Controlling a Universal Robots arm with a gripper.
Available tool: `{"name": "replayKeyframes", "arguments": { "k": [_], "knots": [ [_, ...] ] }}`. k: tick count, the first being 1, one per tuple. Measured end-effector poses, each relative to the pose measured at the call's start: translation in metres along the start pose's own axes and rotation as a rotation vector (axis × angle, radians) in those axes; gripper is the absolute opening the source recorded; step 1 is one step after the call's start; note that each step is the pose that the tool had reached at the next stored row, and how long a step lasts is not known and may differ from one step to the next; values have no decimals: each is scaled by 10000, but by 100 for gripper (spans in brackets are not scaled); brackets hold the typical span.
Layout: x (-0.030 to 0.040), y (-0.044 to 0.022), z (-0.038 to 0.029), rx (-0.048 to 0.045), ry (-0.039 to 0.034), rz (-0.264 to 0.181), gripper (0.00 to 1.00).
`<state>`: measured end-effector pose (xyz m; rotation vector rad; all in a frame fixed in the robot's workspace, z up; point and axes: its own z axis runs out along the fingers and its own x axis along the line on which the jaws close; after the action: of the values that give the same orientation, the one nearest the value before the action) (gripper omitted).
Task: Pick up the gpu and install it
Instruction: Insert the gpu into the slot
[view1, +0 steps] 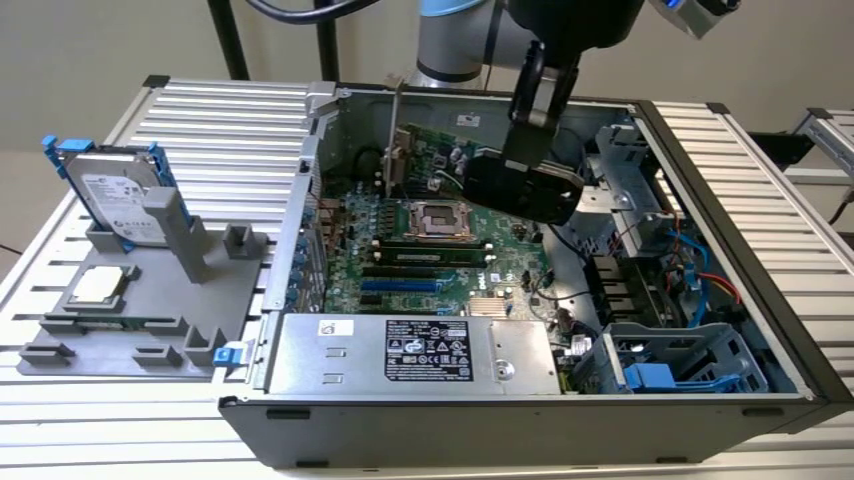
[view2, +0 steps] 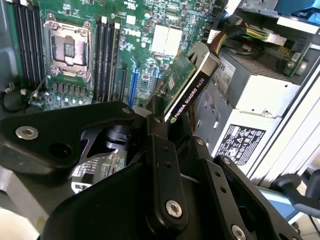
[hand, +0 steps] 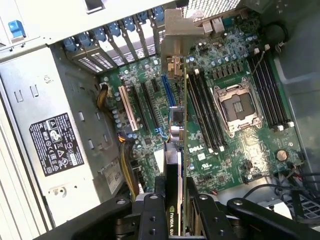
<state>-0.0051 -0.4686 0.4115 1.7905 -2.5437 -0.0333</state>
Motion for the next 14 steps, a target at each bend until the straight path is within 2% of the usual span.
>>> {"name": "replayKeyframes", "arguments": {
  "k": [14],
  "knots": [
    [0, 0, 0, 8, 24, -699, 0]
  ]
}}
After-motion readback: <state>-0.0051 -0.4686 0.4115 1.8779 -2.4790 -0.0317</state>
